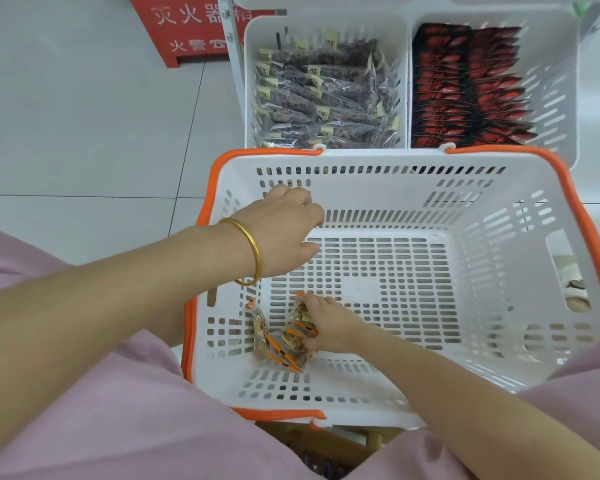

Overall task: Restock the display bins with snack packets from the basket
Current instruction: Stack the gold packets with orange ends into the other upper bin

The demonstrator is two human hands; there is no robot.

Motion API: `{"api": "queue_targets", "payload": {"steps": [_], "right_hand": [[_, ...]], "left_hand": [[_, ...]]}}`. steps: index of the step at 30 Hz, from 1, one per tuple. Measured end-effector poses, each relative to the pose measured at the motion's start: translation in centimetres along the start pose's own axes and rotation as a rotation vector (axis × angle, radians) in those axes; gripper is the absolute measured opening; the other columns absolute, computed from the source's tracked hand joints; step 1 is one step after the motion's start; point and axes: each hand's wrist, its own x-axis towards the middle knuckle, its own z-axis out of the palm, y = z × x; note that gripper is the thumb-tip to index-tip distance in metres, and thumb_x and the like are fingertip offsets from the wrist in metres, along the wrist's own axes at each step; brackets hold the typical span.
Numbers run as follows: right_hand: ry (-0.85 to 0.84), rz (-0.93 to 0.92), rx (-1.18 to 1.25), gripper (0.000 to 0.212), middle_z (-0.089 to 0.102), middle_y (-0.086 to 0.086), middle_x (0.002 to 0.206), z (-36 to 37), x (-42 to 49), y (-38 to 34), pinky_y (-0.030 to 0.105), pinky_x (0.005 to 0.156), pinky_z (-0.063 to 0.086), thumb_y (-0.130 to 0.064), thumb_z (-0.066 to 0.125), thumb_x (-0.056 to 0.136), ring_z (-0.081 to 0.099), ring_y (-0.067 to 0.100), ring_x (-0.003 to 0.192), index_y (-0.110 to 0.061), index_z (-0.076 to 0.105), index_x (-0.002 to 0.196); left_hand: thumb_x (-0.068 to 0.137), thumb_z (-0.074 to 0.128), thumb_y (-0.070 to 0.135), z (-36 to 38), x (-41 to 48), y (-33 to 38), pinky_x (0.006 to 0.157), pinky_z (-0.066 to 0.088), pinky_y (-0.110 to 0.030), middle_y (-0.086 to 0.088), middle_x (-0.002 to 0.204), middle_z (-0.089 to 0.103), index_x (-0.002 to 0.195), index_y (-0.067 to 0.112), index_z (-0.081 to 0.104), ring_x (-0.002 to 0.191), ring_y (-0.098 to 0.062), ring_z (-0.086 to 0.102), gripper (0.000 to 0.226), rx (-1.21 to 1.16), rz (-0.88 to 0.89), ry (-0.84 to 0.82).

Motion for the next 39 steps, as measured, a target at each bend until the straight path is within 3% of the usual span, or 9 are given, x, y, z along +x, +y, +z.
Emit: {"api": "queue_targets", "payload": {"steps": [3,7,9,14,19,23,29,34,39], "right_hand": [[0.1,-0.019,0.084,0.047,0.051,0.011,0.114,-1.0,-0.2,0.0,0.035,0.075,0.048,-0.024,0.056,0.088,0.053,0.026,0.096,-0.007,0.041,0.131],[0.178,0.028,0.143,0.011,0.05,0.008,0.088,-2.7,-0.6,0.5,0.032,0.068,0.042,-0.014,0.05,0.092,0.055,0.032,0.088,-0.006,0.057,0.094],[0.206,0.113,0.374,0.017,0.046,0.003,0.072,-4.4,-1.4,0.6,0.024,0.056,0.043,-0.009,0.05,0.093,0.056,0.028,0.074,-0.013,0.049,0.076],[0.219,0.05,0.972,0.017,0.063,0.008,0.098,-13.0,-4.9,0.2,0.033,0.065,0.059,-0.007,0.056,0.092,0.065,0.021,0.087,-0.01,0.054,0.108],[0.203,-0.135,1.011,0.015,0.07,0.001,0.08,-21.7,-10.1,-2.2,0.032,0.065,0.058,-0.001,0.048,0.094,0.067,0.013,0.071,-0.01,0.059,0.1],[0.305,-0.149,0.972,0.012,0.065,0.008,0.089,-25.7,-13.9,-3.9,0.035,0.069,0.059,-0.008,0.055,0.093,0.065,0.014,0.072,-0.007,0.058,0.104],[0.482,-0.009,1.091,0.052,0.065,0.015,0.09,-27.2,-16.3,-4.0,0.027,0.054,0.055,-0.001,0.071,0.078,0.064,0.022,0.066,-0.01,0.043,0.121],[0.619,0.035,1.025,0.022,0.067,0.008,0.08,-28.8,-16.3,-3.1,0.028,0.057,0.058,-0.001,0.069,0.081,0.065,0.017,0.062,-0.011,0.056,0.095],[0.671,0.003,0.99,0.014,0.068,0.009,0.077,-29.9,-16.6,-2.9,0.027,0.062,0.059,-0.001,0.068,0.082,0.066,0.018,0.063,-0.01,0.058,0.087]], "left_hand": [[0.096,0.044,0.033,0.0,0.1,0.0,0.107,0.03,-0.035,-0.002,0.139,0.033,0.136,0.019,0.039,0.13,-0.02,0.023,0.043,0.005,0.001,0.0],[0.096,0.044,0.033,0.0,0.6,-0.1,0.107,0.03,-0.036,-0.002,0.139,0.034,0.136,0.019,0.039,0.129,-0.021,0.024,0.043,0.019,0.008,0.005],[0.095,0.045,0.032,-0.2,0.8,-0.1,0.106,0.031,-0.036,-0.002,0.138,0.034,0.136,0.019,0.039,0.129,-0.021,0.025,0.043,0.006,0.006,0.001],[0.093,0.052,0.032,-1.3,2.3,-0.4,0.107,0.031,-0.033,-0.006,0.143,0.036,0.142,0.018,0.032,0.131,-0.022,0.032,0.055,-0.097,-0.038,0.031],[0.079,0.073,0.03,-3.7,2.9,0.0,0.098,0.044,-0.032,-0.006,0.143,0.041,0.146,0.021,0.024,0.122,-0.021,0.05,0.083,-0.772,-0.131,-0.073],[0.082,0.069,0.008,-6.2,3.2,1.6,0.086,0.052,-0.04,-0.013,0.114,0.066,0.134,0.011,0.042,0.098,-0.026,0.065,0.058,-1.049,-0.047,-0.018],[0.08,0.07,0.008,-9.3,3.8,2.5,0.092,0.051,-0.051,-0.015,0.115,0.066,0.119,0.009,0.056,0.107,-0.033,0.063,0.041,-1.21,0.001,0.061],[0.089,0.058,0.004,-9.9,4.9,3.0,0.072,0.058,-0.031,-0.009,0.098,0.068,0.113,0.008,0.056,0.078,-0.017,0.067,0.025,-1.401,0.042,0.096],[0.083,0.063,0.013,-10.2,5.3,2.8,0.07,0.058,-0.029,-0.013,0.111,0.067,0.119,0.007,0.054,0.09,-0.022,0.068,0.037,-1.431,0.094,0.097]]}}
